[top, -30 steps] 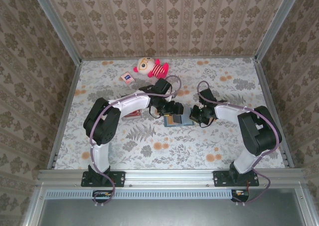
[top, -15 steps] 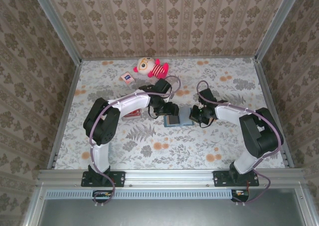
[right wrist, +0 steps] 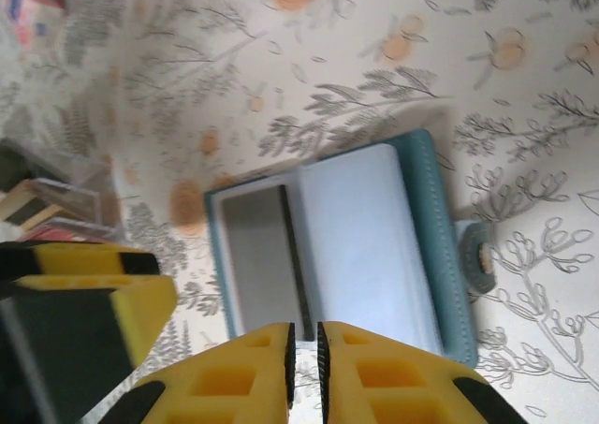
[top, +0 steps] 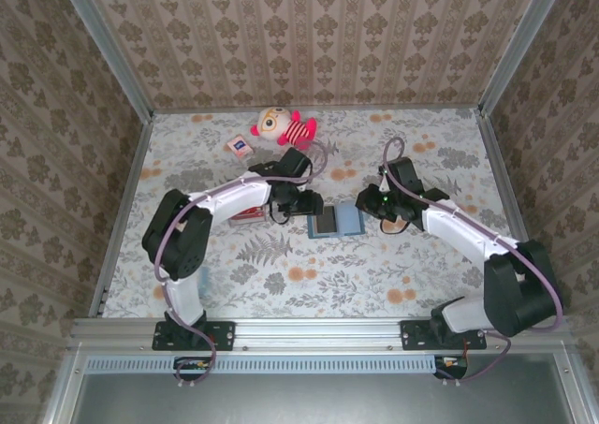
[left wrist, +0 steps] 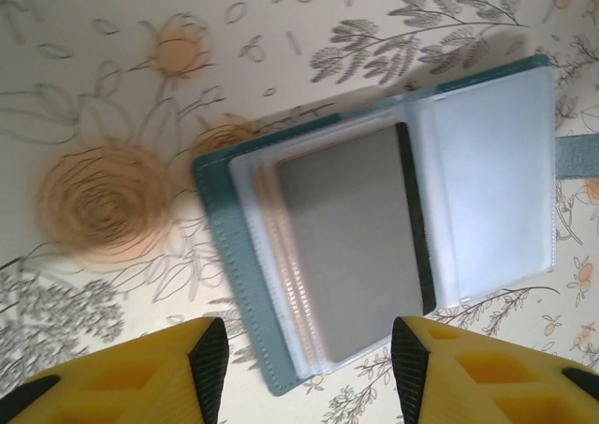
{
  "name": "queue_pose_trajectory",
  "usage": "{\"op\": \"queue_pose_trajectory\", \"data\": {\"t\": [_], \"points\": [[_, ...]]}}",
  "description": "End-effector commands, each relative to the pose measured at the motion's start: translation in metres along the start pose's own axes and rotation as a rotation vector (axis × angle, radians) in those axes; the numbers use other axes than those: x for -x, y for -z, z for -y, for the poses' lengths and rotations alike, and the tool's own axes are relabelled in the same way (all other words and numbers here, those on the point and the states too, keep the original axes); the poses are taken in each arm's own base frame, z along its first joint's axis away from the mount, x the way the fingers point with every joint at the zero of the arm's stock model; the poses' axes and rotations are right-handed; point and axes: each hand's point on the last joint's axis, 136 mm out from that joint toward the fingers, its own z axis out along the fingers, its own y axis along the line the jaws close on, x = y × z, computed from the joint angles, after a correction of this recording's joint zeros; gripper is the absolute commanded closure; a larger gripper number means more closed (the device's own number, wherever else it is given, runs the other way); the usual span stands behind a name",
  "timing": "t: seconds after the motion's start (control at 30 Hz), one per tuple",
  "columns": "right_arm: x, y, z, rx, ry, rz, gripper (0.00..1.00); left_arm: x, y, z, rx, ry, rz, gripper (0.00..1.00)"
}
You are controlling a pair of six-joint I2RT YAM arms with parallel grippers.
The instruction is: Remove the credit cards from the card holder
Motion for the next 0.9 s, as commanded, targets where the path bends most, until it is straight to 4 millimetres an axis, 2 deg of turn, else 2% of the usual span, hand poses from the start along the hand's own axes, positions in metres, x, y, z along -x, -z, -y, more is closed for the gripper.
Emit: {"op": "queue_pose_trajectory", "data": {"t": [0.0, 0.2, 0.4, 0.67, 0.87], "points": [[-0.008, 0.001, -0.02, 0.045, 0.097, -0.043, 0.81, 0.01, 0.02, 0.001, -0.01, 0.045, 0.085, 0.47], [-0.035, -0.047, -0.041, 0.065, 0.168, -0.219, 0.78, -0.003, 0.025, -0.011, -0.005, 0.105, 0.112, 0.47], [-0.036, -0.081, -0.023, -0.056, 0.12, -0.283, 0.75, -0.019, 0.033, -0.024, 0.013, 0.149, 0.129, 0.45], [-0.039, -0.097, 0.001, -0.178, 0.079, -0.301, 0.69, -0.027, 0.032, -0.035, 0.031, 0.184, 0.119, 0.42], [-0.056, -0.105, -0.004, -0.167, 0.111, -0.355, 0.7, -0.024, 0.029, -0.034, 0.024, 0.17, 0.131, 0.42]]}}
